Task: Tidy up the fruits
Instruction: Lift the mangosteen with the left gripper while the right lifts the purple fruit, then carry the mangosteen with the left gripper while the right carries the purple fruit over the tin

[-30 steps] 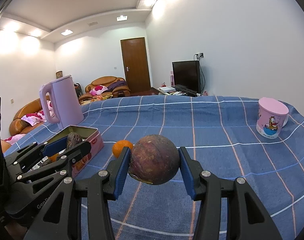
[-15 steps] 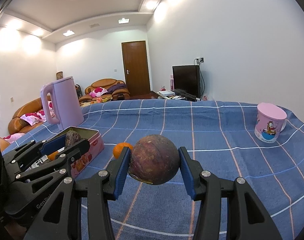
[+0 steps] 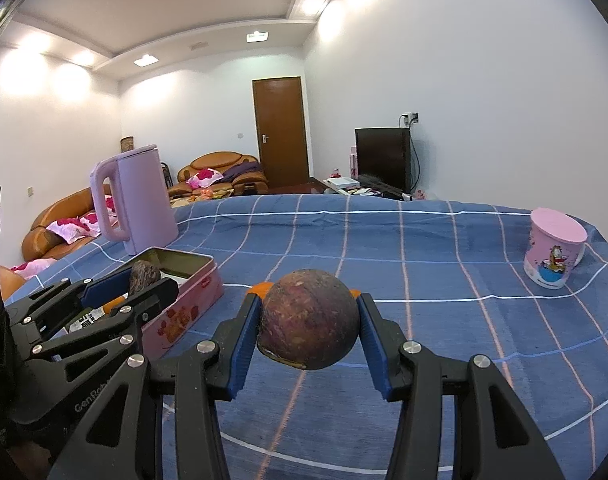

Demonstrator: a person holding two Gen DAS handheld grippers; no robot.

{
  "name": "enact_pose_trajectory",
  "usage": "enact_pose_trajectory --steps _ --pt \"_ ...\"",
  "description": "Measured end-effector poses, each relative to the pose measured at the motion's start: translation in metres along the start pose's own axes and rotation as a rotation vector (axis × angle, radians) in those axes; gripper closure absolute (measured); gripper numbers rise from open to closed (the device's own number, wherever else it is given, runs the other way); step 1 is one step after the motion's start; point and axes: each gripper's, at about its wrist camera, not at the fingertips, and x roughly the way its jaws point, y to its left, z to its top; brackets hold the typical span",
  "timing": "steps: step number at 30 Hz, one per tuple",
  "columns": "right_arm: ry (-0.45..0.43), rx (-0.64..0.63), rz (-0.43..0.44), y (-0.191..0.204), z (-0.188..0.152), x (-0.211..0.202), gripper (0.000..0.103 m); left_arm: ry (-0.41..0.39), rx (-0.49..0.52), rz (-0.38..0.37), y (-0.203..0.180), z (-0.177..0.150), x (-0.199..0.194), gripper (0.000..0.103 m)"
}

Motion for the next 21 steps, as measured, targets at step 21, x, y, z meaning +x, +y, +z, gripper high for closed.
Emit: enact_pose_trajectory --steps 21 --pt "0.02 -0.084 0.096 0.056 0.011 0.017 0.053 0.028 -0.067 0.068 0.053 0.002 -0.001 0.063"
